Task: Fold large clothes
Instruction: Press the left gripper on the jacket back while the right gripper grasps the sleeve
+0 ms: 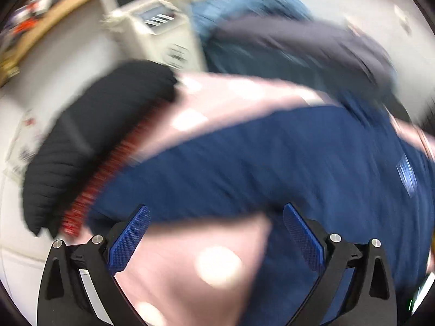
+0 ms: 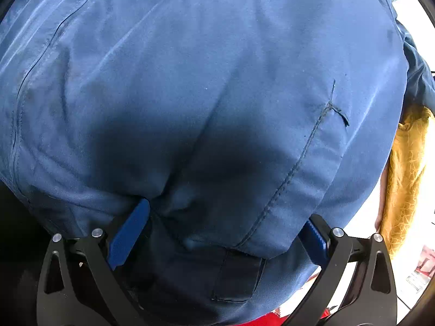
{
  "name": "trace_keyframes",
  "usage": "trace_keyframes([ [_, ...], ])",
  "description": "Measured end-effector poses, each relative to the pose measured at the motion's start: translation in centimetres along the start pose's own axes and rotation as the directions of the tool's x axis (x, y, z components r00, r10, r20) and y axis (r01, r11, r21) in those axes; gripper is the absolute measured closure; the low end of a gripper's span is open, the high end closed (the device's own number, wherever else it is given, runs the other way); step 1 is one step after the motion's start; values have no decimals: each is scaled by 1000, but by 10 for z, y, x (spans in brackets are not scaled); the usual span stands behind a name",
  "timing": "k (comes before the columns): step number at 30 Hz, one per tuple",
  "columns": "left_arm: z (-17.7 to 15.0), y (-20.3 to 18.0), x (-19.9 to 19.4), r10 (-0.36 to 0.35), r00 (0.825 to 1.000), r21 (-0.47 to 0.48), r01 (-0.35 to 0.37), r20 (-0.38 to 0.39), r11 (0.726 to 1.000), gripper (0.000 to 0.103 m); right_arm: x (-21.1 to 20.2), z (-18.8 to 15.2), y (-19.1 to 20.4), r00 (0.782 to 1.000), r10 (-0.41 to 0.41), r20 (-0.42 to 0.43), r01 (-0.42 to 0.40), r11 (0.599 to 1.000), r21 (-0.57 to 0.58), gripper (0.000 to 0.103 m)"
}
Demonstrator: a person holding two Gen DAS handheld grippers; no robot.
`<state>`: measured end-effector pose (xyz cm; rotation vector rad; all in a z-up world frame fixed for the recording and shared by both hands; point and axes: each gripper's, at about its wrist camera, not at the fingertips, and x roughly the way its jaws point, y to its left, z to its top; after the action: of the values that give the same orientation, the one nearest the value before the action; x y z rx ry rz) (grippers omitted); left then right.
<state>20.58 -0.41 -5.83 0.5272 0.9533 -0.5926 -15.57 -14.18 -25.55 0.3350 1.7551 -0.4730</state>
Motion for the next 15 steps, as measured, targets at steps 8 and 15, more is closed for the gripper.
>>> trace_keyframes([
  [8, -97, -137, 23, -177, 958, 164, 217, -226, 962, 6, 2, 9, 1, 1000, 3, 7, -3, 1000, -3, 4],
  [15, -141, -170, 73, -56, 910, 299, 193, -412, 935, 5, 0, 3, 1, 1000, 18, 19, -18, 1000, -12, 4],
])
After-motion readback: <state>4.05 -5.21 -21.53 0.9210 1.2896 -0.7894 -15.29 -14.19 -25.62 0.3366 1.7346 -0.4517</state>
